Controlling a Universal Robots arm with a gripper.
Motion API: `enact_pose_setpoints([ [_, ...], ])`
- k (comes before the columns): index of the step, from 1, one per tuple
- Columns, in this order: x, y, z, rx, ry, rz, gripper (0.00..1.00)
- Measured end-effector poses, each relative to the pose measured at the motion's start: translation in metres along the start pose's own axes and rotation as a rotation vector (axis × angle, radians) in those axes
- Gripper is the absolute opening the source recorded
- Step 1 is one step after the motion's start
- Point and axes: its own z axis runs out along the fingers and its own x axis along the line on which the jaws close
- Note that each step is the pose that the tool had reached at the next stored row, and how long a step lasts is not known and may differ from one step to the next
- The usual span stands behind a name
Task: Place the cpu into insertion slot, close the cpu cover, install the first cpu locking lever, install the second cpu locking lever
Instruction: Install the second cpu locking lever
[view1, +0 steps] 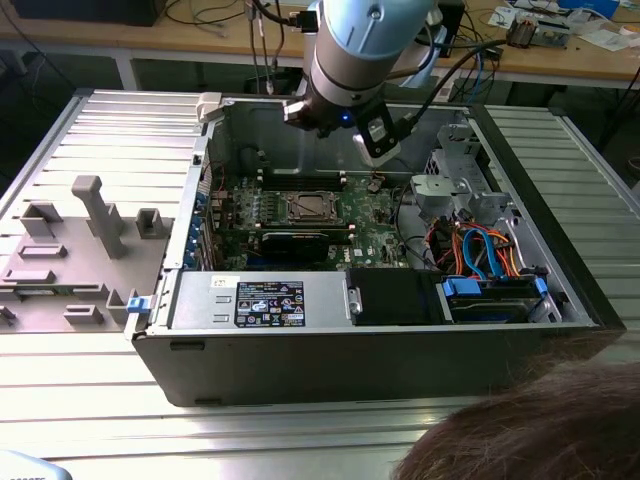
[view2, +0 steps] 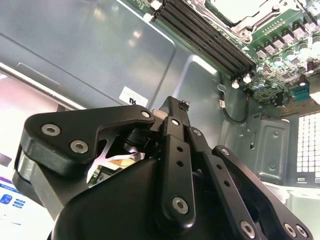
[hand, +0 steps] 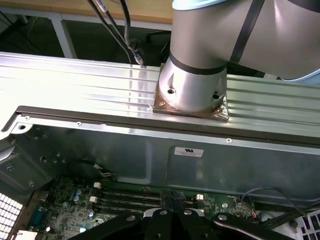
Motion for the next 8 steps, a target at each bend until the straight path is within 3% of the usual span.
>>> enact_pose_setpoints([
  [5,0.0002,-0.0014,-0.0011,-0.0235,-0.0026,-0.001,0.11],
  [8,0.0003,-0.0019,-0.0015,-0.0340,-0.0036,-0.001,0.11],
])
